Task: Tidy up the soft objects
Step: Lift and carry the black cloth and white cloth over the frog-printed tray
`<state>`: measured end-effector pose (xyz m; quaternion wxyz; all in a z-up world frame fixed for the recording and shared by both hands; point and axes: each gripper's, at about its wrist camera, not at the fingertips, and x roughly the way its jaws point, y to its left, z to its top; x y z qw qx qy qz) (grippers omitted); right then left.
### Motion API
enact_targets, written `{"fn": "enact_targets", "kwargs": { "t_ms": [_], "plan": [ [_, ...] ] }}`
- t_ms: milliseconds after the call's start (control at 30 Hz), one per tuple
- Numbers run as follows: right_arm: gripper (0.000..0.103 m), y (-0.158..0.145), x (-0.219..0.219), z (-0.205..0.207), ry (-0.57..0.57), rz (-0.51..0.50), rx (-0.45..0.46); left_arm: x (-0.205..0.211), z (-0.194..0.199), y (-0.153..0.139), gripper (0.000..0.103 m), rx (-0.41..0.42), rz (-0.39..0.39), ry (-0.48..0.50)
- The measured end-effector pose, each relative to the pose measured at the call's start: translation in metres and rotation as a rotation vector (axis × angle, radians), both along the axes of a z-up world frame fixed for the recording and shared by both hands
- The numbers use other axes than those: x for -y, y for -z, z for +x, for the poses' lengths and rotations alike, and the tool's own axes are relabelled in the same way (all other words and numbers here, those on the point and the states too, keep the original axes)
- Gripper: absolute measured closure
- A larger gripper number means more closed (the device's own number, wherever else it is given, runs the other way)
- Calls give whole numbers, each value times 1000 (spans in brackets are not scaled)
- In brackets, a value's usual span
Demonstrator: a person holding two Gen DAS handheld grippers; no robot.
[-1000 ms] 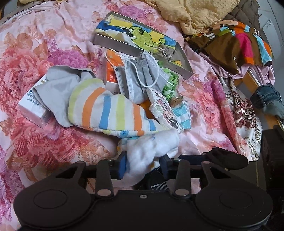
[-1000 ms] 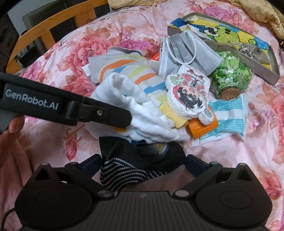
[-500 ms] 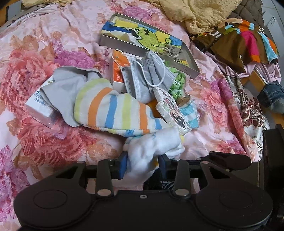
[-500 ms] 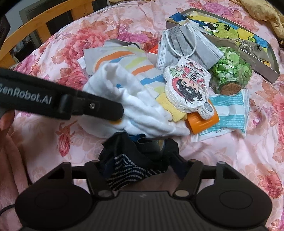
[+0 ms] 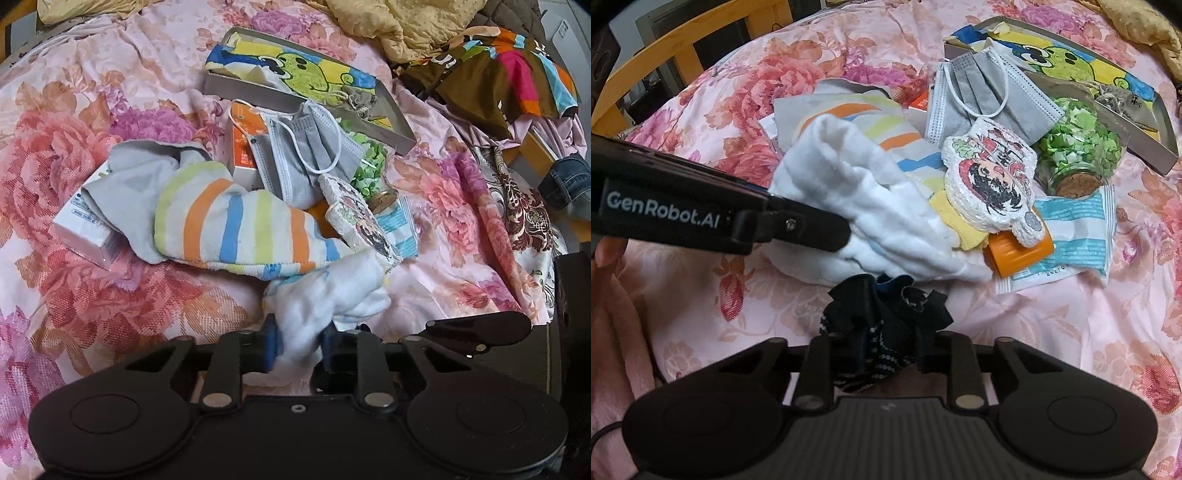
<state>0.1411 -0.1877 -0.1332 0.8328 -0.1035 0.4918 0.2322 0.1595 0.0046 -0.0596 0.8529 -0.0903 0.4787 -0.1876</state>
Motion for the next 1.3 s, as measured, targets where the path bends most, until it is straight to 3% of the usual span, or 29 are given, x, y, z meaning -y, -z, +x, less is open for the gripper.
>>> {"fn": "enact_targets", "kwargs": {
  "t_ms": [267,567,900,1100,1300],
  "plan": [
    [86,-7,0,-3,1,19,44,-1,-5,-12,91,81,14,-23],
    [87,-21,-2,-10,-26,53,148,0,-18,-35,92,277,113,-79],
    [87,-46,-1,-22,-84,176,273,-12,-31,-58,92,426,-31,-165],
    [87,-61,-4,-35,-129,184,407,-18,-39,-68,92,511,-50,-223],
    [87,-75,3,-40,-101,208,512,-26,-46,-77,92,567,-112,-258]
  ]
}}
